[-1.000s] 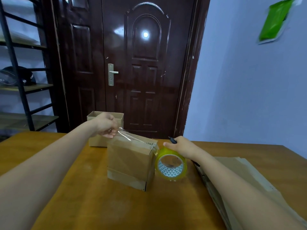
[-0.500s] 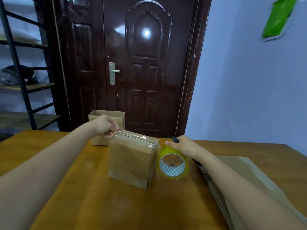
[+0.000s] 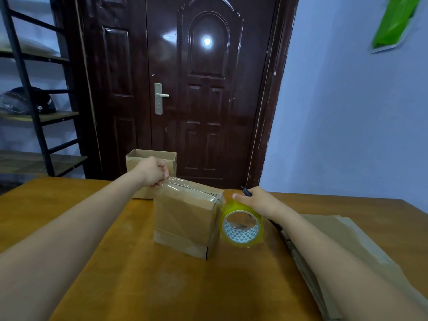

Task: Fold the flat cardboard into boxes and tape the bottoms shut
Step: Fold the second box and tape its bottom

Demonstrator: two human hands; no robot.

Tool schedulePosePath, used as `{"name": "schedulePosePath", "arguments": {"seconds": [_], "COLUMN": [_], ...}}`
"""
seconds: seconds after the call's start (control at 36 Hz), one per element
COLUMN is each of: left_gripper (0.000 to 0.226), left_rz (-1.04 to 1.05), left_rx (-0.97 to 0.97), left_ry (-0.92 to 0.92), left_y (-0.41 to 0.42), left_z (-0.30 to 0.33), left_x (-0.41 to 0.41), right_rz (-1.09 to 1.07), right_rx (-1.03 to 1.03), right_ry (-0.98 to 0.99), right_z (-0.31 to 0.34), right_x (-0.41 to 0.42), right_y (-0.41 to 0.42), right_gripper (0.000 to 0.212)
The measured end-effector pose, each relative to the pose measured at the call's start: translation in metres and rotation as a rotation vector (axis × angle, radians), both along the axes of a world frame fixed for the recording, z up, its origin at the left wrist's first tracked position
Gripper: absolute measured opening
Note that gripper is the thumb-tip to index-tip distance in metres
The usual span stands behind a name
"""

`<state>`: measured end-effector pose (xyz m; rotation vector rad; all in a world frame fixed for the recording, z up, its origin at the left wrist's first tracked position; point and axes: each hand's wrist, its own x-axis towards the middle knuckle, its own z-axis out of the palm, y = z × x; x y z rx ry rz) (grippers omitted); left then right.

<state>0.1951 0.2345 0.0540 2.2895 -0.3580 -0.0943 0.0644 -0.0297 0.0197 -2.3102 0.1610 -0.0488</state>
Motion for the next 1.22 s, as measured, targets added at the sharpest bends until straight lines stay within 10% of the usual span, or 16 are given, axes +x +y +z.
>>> {"name": "schedulePosePath", "arguments": {"seconds": [1.22], "left_gripper": [0.029], "left_rz": [0.112], "left_rx": [-0.217], "left_ry": [0.323], "left_y": [0.015], "left_z": [-0.049], "left_x": [-0.015], "right_rz": [-0.008], "right_rx": [-0.019], "right_ry": [-0.01], "right_z": [-0.004], "right_x": [0.008], "right_y": [0.001], "right_gripper": [0.044]}}
